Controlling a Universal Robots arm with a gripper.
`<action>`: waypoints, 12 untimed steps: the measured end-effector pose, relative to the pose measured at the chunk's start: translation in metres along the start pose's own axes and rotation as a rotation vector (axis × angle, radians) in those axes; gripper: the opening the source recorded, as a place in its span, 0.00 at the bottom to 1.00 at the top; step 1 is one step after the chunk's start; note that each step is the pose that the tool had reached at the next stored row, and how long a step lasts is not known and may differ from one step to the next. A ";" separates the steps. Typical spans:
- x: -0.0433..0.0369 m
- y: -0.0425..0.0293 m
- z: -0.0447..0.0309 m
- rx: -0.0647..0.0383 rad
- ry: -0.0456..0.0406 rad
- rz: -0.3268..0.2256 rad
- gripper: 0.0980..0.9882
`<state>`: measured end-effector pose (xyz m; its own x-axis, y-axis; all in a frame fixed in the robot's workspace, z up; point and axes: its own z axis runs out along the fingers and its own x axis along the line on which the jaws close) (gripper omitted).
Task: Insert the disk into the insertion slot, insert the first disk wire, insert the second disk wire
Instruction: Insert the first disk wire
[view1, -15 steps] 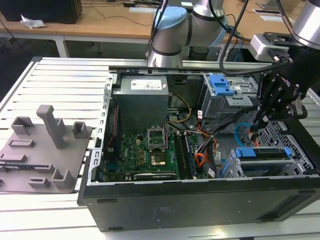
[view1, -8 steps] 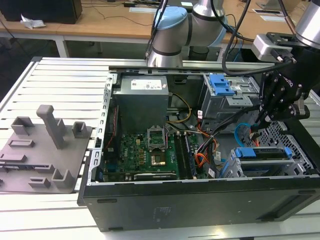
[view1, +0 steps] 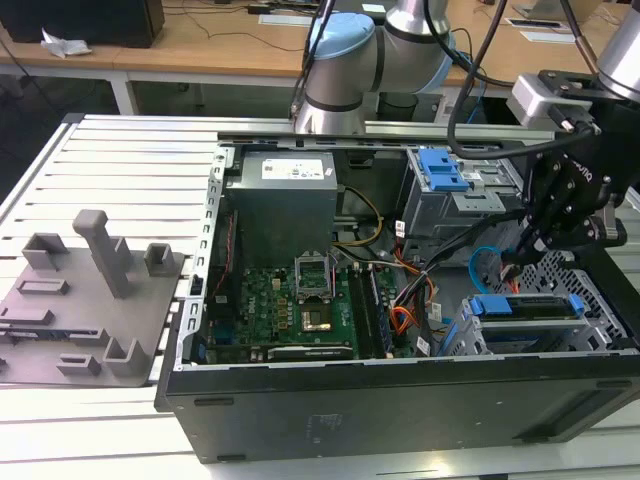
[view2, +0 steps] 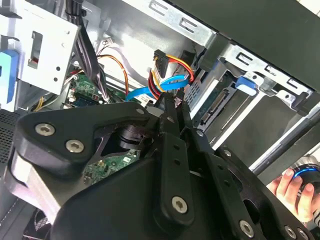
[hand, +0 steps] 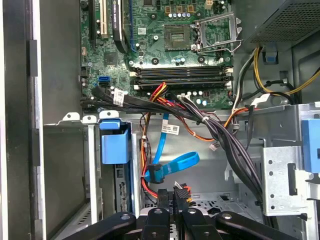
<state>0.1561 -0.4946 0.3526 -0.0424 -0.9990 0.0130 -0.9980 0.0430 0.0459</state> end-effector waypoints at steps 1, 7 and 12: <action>0.0013 -0.0001 0.0000 0.000 0.0000 0.000 0.07; 0.0088 -0.0004 0.0001 0.000 0.0001 0.000 0.07; 0.0142 -0.0006 0.0002 0.000 0.0000 0.000 0.07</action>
<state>0.1561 -0.5089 0.3526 -0.0424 -0.9990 0.0130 -0.9980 0.0430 0.0459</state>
